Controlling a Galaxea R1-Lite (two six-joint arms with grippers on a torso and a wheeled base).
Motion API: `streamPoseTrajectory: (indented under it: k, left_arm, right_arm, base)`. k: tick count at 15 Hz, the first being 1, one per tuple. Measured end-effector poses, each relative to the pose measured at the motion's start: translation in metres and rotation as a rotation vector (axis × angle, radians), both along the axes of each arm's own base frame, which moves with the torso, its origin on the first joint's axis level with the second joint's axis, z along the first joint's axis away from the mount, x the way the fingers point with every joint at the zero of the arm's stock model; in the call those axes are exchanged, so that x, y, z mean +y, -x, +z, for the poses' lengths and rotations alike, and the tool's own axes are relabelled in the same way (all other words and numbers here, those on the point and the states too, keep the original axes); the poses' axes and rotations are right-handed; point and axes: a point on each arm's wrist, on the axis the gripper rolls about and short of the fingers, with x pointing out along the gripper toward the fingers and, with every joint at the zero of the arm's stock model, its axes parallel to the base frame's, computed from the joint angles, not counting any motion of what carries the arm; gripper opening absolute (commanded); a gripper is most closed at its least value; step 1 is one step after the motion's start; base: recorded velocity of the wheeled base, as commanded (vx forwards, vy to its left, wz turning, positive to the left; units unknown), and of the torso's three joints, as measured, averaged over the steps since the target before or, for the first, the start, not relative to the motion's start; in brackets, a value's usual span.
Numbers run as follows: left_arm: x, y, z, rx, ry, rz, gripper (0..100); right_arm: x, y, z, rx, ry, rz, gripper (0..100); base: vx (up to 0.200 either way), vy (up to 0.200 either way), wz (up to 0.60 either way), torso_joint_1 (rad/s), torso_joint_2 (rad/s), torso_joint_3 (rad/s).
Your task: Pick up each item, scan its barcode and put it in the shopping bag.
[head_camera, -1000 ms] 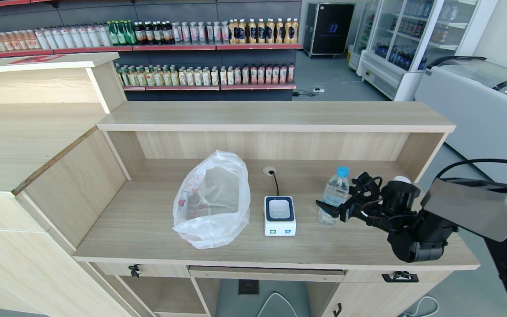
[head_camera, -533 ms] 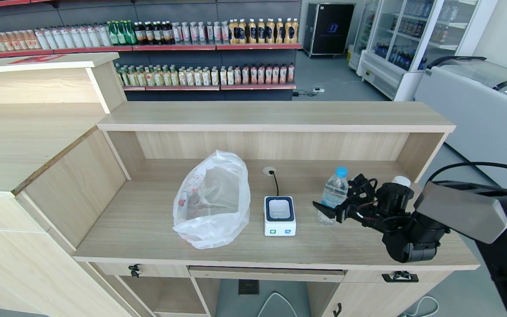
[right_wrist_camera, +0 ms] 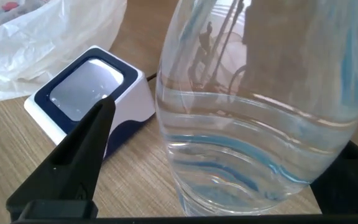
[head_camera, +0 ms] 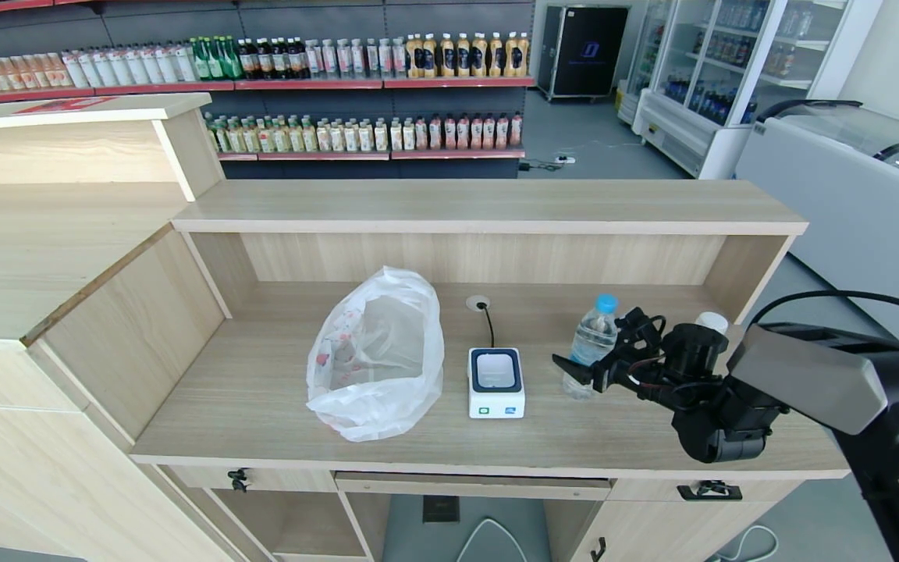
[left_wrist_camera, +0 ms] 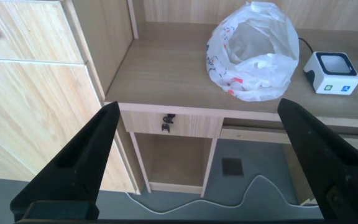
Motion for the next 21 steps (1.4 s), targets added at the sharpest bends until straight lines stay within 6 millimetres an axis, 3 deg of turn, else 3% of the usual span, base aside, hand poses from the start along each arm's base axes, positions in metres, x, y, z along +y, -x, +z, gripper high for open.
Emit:
streamPoseTrajectory:
  k: [1,2,11,14,18,21]
  left_arm:
    - [0.000,0.000,0.000,0.000,0.000,0.000,100]
    - [0.000,0.000,0.000,0.000,0.000,0.000,100]
    - [0.000,0.000,0.000,0.000,0.000,0.000,100]
    - [0.000,0.000,0.000,0.000,0.000,0.000,100]
    - [0.000,0.000,0.000,0.000,0.000,0.000,100]
    - [0.000,0.000,0.000,0.000,0.000,0.000,100]
  right_arm:
    - [0.000,0.000,-0.001,0.003,0.000,0.004,100]
    - [0.000,0.001,-0.002,0.004,0.000,0.007,0]
    - [0.000,0.013,-0.002,0.012,-0.004,0.006,0]
    - [-0.002,0.020,0.009,0.032,-0.026,-0.008,0]
    - [-0.005,0.034,0.050,0.065,-0.068,-0.023,0]
    - [-0.009,0.063,0.102,0.117,-0.071,-0.031,0]
  base:
    - [0.000,0.000,0.00,0.000,0.00,0.000]
    - [0.000,0.000,0.00,0.000,0.00,0.000]
    - [0.000,0.000,0.00,0.000,0.00,0.000]
    - [0.000,0.000,0.00,0.000,0.00,0.000]
    - [0.000,0.000,0.00,0.000,0.00,0.000]
    - [0.000,0.000,0.00,0.000,0.00,0.000]
